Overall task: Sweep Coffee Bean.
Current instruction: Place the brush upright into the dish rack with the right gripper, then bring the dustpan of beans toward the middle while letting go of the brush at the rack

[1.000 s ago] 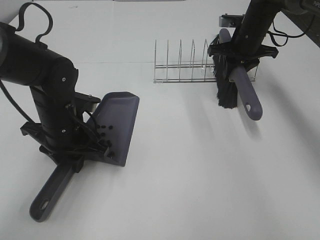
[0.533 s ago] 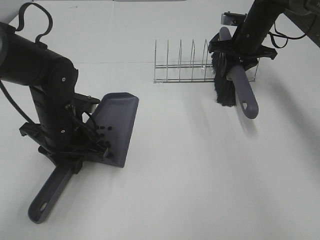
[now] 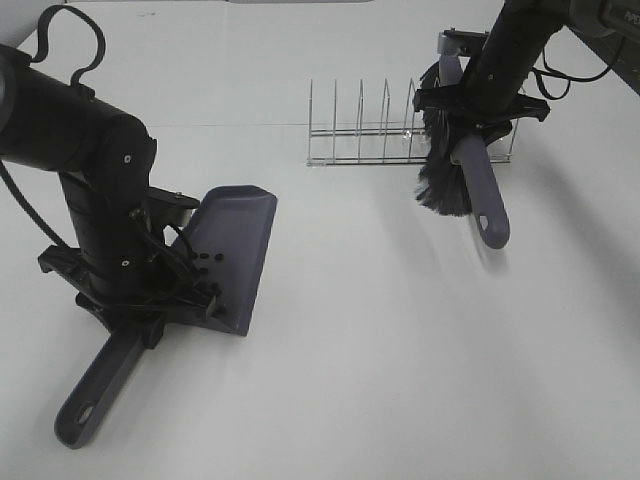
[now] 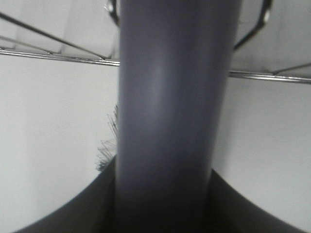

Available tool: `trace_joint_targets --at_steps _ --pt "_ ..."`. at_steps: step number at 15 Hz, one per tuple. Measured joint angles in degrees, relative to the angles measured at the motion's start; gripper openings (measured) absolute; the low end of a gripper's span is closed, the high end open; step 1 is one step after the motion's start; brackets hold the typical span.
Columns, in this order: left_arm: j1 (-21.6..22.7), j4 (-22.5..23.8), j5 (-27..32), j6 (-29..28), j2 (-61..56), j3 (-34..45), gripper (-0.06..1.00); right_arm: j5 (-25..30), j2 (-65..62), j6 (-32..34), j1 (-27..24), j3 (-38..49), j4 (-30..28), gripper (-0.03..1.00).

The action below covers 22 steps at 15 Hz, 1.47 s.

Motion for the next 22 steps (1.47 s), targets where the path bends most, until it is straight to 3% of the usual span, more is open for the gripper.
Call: trace_joint_targets --at_steps 4,6,14,18,22 --pt "0.00 0.00 0.00 0.00 0.00 0.00 0.32 0.57 -1.55 -0.06 0.17 0.00 0.34 0.52" --pt "0.00 -0.06 0.00 0.00 0.00 0.00 0.32 0.57 -3.61 -0.06 0.17 0.00 0.34 0.58" --pt "0.00 -0.23 0.57 -0.23 0.06 -0.80 0.32 0.63 -12.61 -0.06 0.17 1.60 -0.23 0.59" --pt "0.92 -1.38 2.64 -0.80 2.12 -6.88 0.32 0.63 -27.56 -0.06 0.17 14.21 4.01 0.59" --pt "6.25 -3.95 2.58 0.29 3.38 -10.43 0.32 0.80 -42.91 -0.23 0.17 31.34 4.98 0.59"
